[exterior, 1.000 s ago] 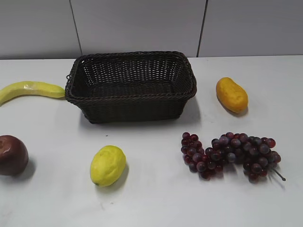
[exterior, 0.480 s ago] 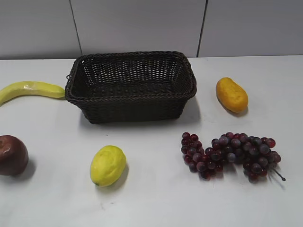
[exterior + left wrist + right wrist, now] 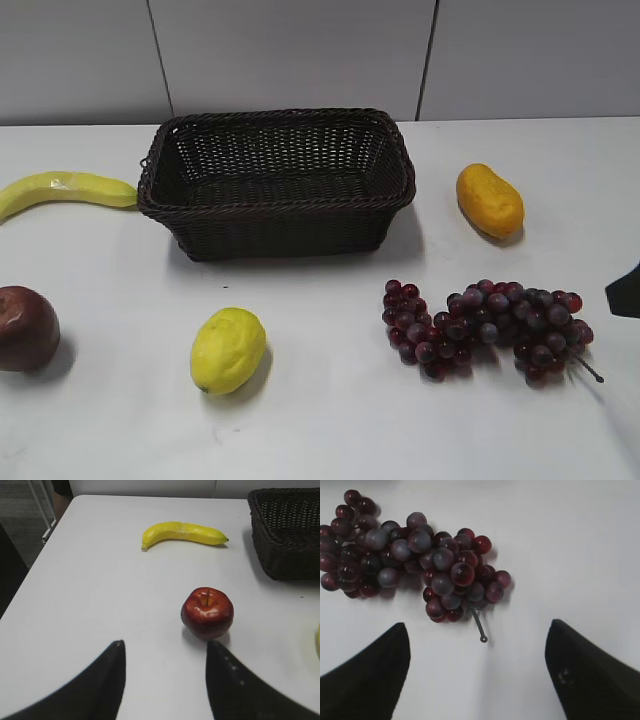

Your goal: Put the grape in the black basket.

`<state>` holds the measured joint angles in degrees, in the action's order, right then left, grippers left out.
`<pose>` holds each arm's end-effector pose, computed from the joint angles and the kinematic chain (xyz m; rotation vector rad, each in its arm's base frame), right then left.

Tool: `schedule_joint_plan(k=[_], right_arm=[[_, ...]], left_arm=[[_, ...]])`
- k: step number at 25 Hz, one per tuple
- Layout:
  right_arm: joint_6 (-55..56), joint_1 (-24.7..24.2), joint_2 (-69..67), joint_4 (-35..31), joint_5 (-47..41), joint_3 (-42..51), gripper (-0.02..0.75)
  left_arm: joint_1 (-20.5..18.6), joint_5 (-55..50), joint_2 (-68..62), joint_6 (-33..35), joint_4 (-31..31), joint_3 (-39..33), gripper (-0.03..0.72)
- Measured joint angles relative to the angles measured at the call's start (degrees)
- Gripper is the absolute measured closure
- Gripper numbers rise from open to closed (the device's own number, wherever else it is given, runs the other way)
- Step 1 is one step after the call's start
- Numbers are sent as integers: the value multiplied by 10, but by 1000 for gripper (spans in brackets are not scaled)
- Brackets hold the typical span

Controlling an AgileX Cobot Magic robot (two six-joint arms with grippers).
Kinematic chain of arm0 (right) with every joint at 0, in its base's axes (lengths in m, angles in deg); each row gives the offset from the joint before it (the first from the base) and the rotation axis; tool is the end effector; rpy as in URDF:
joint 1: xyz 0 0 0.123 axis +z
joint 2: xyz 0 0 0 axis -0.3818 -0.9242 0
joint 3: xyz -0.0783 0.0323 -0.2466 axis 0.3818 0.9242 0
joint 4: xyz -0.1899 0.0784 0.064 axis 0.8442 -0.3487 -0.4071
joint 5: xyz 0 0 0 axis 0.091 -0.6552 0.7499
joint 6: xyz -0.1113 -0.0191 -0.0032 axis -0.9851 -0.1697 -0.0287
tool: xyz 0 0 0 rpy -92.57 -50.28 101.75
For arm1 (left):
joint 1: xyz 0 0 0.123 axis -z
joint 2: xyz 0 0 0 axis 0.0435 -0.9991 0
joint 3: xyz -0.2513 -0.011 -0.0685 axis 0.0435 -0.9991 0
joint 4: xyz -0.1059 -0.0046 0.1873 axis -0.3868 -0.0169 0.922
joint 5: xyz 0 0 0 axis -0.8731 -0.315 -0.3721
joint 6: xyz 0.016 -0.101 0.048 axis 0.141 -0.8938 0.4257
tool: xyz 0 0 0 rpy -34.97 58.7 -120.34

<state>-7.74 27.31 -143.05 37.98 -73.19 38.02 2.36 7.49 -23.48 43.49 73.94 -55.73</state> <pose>0.1827 0.0336 0.2100 -0.2156 2.5464 0.2243 0.0056 0.0000 0.2460 -0.0024 2.0641 0.0014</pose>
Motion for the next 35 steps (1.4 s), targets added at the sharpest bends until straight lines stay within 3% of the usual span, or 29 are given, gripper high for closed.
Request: schedule_joint_plan(k=[10, 17, 25, 28, 32, 35], right_arm=[[-101, 65, -192, -11, 32, -62, 100], [-120, 67, -311, 11, 48, -130, 101], [-131, 67, -399, -7, 36, -157, 112], [-134, 67, -406, -13, 35, -157, 180], [-134, 67, -406, -24, 30, -157, 406], [-134, 67, -406, -24, 25, -157, 418]], left_arm=[[0, 0, 0, 0, 0, 0, 199], [0, 0, 0, 0, 0, 0, 199], [0, 0, 0, 0, 0, 0, 199], [0, 0, 0, 0, 0, 0, 199], [0, 0, 0, 0, 0, 0, 199], [0, 0, 0, 0, 0, 0, 199]])
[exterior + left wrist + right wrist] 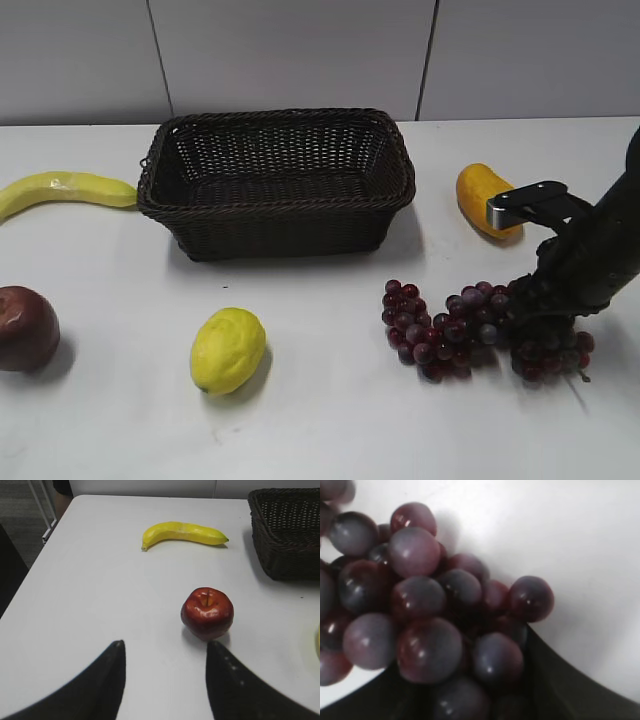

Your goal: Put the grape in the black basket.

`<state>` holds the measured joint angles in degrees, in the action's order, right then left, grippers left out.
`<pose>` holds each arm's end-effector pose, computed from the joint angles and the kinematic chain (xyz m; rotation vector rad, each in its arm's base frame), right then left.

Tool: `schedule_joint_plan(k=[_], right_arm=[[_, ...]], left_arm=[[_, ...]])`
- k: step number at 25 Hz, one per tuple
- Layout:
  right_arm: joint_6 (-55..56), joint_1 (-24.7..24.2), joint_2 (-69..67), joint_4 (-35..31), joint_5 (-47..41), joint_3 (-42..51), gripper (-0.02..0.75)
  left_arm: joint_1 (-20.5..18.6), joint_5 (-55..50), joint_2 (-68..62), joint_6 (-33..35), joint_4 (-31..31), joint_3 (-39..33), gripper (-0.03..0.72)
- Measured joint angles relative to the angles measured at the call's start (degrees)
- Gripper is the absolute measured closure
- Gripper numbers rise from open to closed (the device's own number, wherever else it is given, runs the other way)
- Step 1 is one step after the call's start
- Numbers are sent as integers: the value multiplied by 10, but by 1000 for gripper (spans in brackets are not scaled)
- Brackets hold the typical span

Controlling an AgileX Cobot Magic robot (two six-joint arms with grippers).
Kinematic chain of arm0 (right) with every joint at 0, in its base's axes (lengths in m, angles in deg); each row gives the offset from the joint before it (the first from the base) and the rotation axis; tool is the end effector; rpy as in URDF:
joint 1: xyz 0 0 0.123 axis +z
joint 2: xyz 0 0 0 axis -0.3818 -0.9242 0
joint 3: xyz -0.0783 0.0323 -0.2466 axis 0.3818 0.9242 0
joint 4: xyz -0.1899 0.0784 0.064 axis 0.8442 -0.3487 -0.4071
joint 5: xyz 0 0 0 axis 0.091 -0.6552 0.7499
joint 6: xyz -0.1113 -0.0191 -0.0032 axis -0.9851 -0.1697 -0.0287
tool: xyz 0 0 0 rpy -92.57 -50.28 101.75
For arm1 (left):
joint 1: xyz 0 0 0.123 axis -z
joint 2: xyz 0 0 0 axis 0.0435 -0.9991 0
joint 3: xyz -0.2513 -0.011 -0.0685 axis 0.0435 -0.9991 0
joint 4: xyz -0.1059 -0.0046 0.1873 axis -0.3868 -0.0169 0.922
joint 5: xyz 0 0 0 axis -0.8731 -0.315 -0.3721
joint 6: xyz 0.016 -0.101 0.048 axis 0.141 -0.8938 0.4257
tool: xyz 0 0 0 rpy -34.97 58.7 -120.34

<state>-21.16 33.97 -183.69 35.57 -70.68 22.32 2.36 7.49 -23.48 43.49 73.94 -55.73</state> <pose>0.2692 0.0743 0.1068 -0.6460 2.8621 0.2459 0.0056 0.0000 0.2460 -0.0024 2.0641 0.0014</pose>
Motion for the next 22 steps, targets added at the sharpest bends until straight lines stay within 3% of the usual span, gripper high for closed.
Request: schedule_joint_plan(k=[6, 13, 22], right_arm=[[0, 0, 18, -1, -44, -20, 445], [1, 0, 133, -6, -125, -96, 449], [1, 0, 201, -106, -166, -283, 457]], left_arm=[[0, 0, 0, 0, 0, 0, 199], [0, 0, 0, 0, 0, 0, 199], [0, 0, 0, 0, 0, 0, 199]])
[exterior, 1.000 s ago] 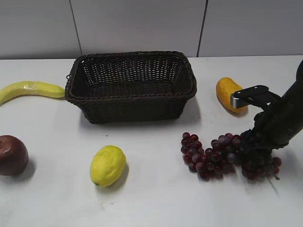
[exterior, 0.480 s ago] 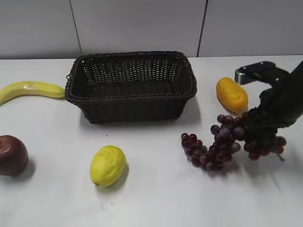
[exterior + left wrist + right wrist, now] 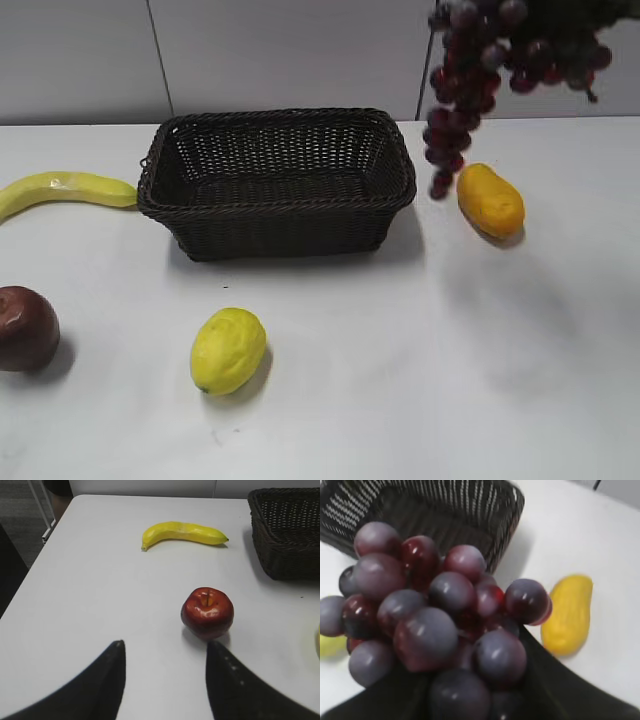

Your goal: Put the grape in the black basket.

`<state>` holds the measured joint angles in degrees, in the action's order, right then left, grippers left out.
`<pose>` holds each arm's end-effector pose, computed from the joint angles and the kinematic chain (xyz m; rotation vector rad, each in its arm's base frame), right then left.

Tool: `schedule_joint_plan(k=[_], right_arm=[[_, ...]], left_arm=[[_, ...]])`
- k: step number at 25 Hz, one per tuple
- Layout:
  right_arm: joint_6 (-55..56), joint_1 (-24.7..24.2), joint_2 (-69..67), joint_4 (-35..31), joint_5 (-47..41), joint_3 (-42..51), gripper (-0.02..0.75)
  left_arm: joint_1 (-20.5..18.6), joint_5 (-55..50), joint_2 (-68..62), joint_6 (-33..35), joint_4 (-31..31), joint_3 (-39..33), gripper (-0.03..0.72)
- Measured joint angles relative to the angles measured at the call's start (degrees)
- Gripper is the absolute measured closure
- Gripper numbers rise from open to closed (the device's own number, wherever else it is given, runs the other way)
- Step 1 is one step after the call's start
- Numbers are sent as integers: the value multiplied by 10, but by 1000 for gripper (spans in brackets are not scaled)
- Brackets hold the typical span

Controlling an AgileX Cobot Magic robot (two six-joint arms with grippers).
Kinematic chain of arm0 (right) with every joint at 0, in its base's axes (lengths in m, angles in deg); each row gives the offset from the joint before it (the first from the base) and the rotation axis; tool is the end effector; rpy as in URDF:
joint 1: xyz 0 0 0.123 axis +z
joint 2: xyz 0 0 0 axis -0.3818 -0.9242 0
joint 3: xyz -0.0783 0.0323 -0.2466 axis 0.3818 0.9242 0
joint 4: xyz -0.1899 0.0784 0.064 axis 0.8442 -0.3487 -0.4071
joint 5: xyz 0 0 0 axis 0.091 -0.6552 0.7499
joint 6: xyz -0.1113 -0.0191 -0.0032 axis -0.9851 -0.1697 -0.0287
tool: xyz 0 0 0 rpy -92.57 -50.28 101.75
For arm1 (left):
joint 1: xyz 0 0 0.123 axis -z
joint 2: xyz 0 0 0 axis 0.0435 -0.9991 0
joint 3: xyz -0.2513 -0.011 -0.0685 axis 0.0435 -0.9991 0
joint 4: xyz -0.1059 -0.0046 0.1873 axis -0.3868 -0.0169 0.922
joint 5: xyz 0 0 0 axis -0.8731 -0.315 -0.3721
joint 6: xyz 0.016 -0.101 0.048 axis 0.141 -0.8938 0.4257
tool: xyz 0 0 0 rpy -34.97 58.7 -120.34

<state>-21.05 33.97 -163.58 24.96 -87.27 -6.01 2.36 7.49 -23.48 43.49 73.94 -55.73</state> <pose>0.2868 0.1007 0.3294 -0.5798 2.2481 0.4679 0.0056 0.0000 0.2460 -0.0024 2.0641 0.0014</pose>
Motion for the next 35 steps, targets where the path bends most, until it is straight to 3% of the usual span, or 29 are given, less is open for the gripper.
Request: schedule_joint_plan(k=[7, 15, 23, 33, 35], right_arm=[[-1, 12, -25, -42, 8, -103, 457], [-2, 103, -144, -19, 81, -164, 458], [-28, 153, -295, -12, 178, -173, 458], [-28, 160, -407, -11, 227, -173, 458], [-28, 160, -409, -12, 229, -173, 363]], left_arm=[[0, 0, 0, 0, 0, 0, 199], [0, 0, 0, 0, 0, 0, 199], [0, 0, 0, 0, 0, 0, 199], [0, 0, 0, 0, 0, 0, 199], [0, 0, 0, 0, 0, 0, 199]])
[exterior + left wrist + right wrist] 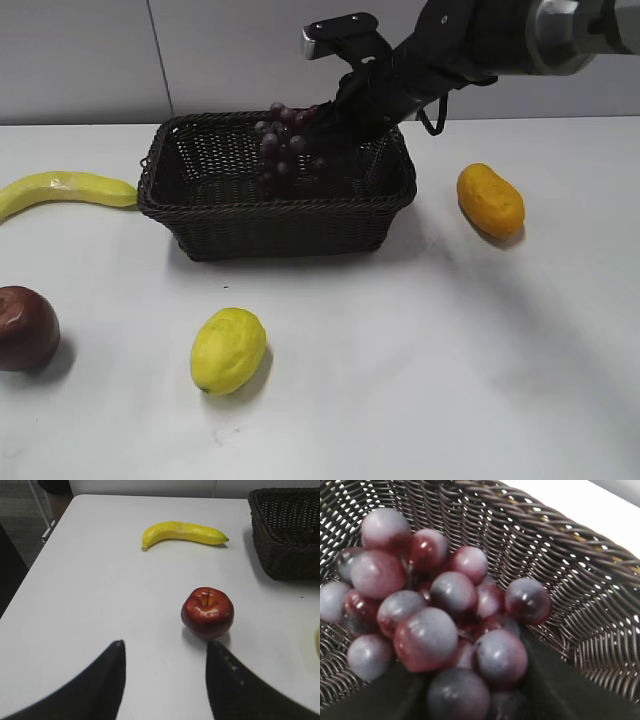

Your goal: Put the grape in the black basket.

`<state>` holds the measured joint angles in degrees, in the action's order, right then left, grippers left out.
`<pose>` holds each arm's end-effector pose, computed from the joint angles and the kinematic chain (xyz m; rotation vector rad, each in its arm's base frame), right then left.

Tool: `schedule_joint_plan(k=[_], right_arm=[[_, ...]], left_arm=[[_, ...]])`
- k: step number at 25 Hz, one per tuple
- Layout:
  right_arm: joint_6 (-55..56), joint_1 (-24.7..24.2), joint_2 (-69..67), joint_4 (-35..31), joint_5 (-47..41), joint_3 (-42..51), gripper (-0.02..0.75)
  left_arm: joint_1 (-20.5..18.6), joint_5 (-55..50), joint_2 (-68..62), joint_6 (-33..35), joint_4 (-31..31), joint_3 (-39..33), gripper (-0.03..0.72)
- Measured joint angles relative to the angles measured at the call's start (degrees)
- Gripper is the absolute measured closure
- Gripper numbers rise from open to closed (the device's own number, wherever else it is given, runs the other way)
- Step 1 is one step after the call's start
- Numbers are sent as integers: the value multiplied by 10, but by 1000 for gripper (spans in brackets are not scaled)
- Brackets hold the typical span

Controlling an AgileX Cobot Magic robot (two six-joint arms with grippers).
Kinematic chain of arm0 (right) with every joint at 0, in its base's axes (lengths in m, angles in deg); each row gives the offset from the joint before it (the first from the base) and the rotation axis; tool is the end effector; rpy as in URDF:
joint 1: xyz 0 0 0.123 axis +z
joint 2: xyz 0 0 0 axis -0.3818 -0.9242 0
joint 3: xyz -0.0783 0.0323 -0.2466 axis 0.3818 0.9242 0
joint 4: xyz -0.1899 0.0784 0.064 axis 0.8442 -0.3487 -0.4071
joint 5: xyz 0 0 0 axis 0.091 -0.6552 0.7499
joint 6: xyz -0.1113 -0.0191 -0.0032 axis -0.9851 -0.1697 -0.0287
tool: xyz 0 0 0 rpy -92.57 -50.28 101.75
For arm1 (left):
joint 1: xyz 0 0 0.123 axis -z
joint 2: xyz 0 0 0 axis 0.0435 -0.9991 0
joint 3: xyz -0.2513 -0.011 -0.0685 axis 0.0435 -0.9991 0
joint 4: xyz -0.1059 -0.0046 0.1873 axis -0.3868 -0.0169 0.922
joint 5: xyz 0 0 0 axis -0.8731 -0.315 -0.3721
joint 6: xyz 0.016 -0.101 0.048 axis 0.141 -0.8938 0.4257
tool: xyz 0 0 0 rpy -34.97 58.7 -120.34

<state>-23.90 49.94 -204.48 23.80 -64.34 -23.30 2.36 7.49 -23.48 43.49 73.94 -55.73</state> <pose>0.3972 0.2335 0.1648 -0.7421 2.2775 0.4497 0.0056 0.0000 0.2460 -0.0024 2.0641 0.0014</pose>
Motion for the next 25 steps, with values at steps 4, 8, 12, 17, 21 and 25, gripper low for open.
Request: schedule_joint_plan(k=[4, 8, 12, 17, 21, 25], right_arm=[[0, 0, 0, -2, 5, -2, 122], [0, 0, 7, -3, -10, -8, 97], [0, 0, 45, 12, -48, -21, 97], [13, 1, 123, 64, -125, -33, 103], [71, 1, 194, 120, -213, -33, 113], [137, 1, 260, 166, -334, -34, 129]], left_arm=[[0, 0, 0, 0, 0, 0, 199], [0, 0, 0, 0, 0, 0, 199], [0, 0, 0, 0, 0, 0, 199], [0, 0, 0, 0, 0, 0, 199], [0, 0, 0, 0, 0, 0, 199], [0, 0, 0, 0, 0, 0, 199]])
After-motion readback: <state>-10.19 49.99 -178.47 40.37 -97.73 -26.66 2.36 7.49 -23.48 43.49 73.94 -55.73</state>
